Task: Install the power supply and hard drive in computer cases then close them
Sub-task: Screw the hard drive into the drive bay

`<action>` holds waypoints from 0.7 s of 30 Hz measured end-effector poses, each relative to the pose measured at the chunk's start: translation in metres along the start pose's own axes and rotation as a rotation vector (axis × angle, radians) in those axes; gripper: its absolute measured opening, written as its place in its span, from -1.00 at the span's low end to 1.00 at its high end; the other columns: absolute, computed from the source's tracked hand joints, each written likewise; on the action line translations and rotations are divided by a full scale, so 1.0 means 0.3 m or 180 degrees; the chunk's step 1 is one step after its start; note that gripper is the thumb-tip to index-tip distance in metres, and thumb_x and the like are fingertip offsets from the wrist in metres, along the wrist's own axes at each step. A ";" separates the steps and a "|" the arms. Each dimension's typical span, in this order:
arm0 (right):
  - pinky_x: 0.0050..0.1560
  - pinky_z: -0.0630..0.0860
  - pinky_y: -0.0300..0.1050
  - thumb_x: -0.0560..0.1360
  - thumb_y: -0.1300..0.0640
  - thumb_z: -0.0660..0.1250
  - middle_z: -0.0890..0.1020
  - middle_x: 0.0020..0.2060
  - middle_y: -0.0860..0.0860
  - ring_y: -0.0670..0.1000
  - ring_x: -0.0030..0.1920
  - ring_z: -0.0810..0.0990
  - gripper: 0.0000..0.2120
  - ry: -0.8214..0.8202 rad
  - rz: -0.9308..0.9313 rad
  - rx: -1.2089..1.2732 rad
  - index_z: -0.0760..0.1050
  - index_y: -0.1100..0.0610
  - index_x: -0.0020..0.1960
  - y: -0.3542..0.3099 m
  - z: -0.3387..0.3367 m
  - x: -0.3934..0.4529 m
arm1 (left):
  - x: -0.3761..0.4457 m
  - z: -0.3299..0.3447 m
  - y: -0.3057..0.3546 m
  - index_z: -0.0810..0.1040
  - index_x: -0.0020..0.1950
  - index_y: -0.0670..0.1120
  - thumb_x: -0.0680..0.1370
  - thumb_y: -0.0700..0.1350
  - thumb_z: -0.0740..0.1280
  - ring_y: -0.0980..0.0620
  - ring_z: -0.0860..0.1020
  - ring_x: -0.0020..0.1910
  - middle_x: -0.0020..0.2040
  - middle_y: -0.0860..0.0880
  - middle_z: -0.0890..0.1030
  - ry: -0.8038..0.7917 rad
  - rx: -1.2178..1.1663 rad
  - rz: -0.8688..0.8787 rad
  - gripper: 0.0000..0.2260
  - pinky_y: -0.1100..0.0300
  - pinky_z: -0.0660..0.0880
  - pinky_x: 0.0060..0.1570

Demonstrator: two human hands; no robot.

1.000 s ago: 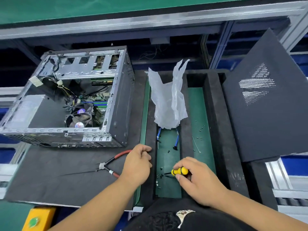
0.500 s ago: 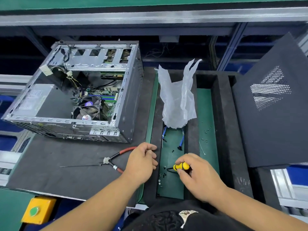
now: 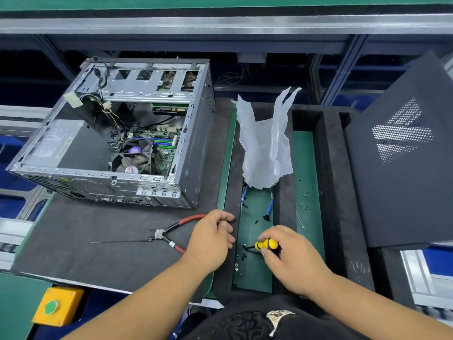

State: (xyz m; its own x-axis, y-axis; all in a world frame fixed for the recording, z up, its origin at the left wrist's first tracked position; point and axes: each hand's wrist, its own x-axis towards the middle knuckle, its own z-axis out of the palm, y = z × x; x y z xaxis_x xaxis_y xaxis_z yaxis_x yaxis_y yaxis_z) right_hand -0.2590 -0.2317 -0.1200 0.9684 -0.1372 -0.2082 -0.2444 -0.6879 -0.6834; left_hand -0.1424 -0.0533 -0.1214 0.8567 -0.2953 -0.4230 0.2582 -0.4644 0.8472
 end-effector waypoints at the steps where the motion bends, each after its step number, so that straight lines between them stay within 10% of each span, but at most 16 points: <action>1: -0.04 0.51 -0.23 0.53 0.00 0.37 0.55 -0.04 -0.29 -0.18 -0.03 0.55 -0.86 0.0005 -0.0003 0.0016 0.55 -0.19 0.06 0.002 0.000 -0.001 | -0.001 -0.001 0.000 0.55 0.08 -0.07 0.68 -0.33 0.09 0.17 0.53 -0.40 -0.17 -0.09 0.58 0.0000 -0.0010 0.0001 -0.72 0.30 0.53 -0.34; 21: -0.17 0.44 -0.29 0.49 0.01 0.41 0.56 -0.08 -0.30 -0.17 -0.10 0.55 -0.85 -0.0076 0.0006 0.0133 0.56 -0.19 0.03 0.010 -0.002 -0.036 | 0.004 0.002 -0.015 0.57 0.06 -0.04 0.65 -0.33 0.12 0.15 0.57 -0.38 -0.19 -0.05 0.61 0.0050 -0.0027 0.0039 -0.71 0.30 0.55 -0.33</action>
State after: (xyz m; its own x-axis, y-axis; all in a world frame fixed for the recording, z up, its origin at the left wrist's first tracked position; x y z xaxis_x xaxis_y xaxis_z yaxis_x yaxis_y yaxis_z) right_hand -0.2701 -0.2327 -0.1193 0.9666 -0.1210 -0.2257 -0.2485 -0.6573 -0.7115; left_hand -0.1428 -0.0522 -0.1259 0.8666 -0.2878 -0.4076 0.2514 -0.4537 0.8550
